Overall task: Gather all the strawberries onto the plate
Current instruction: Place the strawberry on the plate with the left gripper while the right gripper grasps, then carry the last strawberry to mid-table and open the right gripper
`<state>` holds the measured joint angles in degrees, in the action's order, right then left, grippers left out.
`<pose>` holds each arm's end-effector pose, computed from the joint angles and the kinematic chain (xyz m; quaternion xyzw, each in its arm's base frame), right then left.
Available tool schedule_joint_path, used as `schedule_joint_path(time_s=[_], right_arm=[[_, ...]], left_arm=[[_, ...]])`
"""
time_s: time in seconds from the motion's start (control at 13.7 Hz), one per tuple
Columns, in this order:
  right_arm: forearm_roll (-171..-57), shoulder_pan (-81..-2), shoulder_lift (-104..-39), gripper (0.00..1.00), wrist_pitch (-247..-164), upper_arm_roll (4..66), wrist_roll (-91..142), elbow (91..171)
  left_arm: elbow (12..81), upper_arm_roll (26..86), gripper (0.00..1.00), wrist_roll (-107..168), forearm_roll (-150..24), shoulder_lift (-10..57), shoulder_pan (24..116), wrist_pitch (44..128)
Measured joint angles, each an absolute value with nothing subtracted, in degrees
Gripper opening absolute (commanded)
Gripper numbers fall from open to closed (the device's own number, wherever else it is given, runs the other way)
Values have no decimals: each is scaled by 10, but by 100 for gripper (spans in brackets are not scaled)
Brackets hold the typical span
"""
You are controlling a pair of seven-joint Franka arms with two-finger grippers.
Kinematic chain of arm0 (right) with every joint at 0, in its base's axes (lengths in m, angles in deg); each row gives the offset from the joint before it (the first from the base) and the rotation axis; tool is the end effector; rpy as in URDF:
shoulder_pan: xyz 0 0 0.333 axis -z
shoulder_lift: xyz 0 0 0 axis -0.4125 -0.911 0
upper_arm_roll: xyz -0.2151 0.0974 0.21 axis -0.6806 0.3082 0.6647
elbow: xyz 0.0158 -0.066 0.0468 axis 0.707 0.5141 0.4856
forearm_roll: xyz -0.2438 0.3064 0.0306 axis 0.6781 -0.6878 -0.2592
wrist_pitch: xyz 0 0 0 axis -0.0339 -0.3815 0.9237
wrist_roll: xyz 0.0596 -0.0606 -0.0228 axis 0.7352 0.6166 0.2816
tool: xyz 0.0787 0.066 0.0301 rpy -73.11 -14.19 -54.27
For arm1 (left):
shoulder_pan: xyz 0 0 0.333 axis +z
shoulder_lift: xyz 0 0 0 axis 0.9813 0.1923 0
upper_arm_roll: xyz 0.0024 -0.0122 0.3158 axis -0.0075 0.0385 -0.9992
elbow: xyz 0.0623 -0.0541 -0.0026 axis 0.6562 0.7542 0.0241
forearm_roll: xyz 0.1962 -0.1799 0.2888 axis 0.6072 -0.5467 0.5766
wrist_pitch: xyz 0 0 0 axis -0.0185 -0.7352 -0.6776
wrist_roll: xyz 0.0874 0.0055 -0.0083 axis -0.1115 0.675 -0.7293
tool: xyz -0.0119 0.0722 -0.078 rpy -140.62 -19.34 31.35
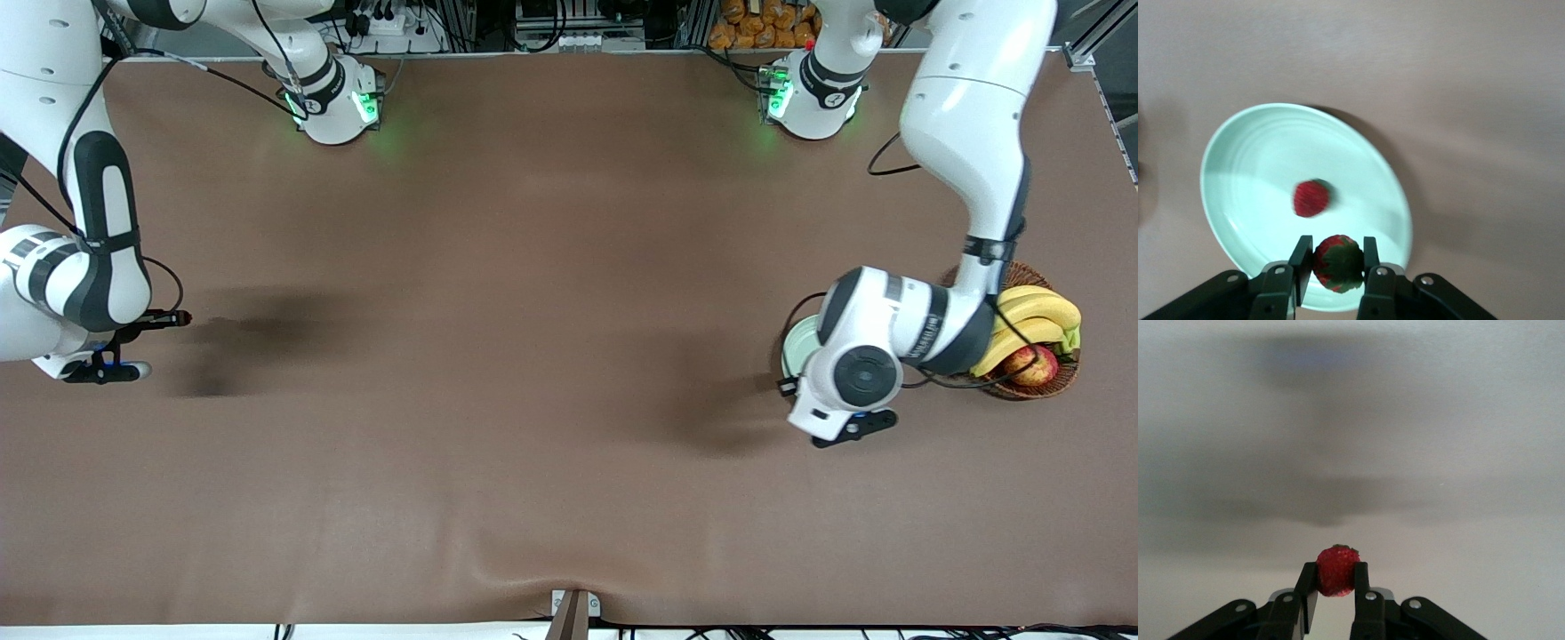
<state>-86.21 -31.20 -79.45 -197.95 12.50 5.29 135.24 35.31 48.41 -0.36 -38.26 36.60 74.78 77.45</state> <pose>0.5740 -0.1914 0.2507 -0.9801 0.0001 0.1967 0.0251 0.6565 -0.1338 0.2376 -0.9759 -0.1401 0.1105 0.1258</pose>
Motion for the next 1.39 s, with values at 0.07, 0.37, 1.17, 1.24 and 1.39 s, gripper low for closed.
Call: schedule_joint_path(time_s=[0.07,0.37,1.17,1.24,1.39], right_arm=[[-879,-319,-791,0,-1966,125,58,1349],[-908,-378,-779,0,-1950,127,169,1346],[-1051,-621,-756,0,-1934,132,574,1334],[-1064,-643,-756,0,-1940,132,609,1329],[-1079,-688,-756,0,-1968,133,682,1319]], left_arm=[[364,484,9,6,-383,366,755,780],[395,489,100,10,-382,368,753,789],[374,532,100,-3,-381,308,728,796],[371,539,100,-6,-382,308,725,796],[371,544,100,-12,-384,310,721,809]])
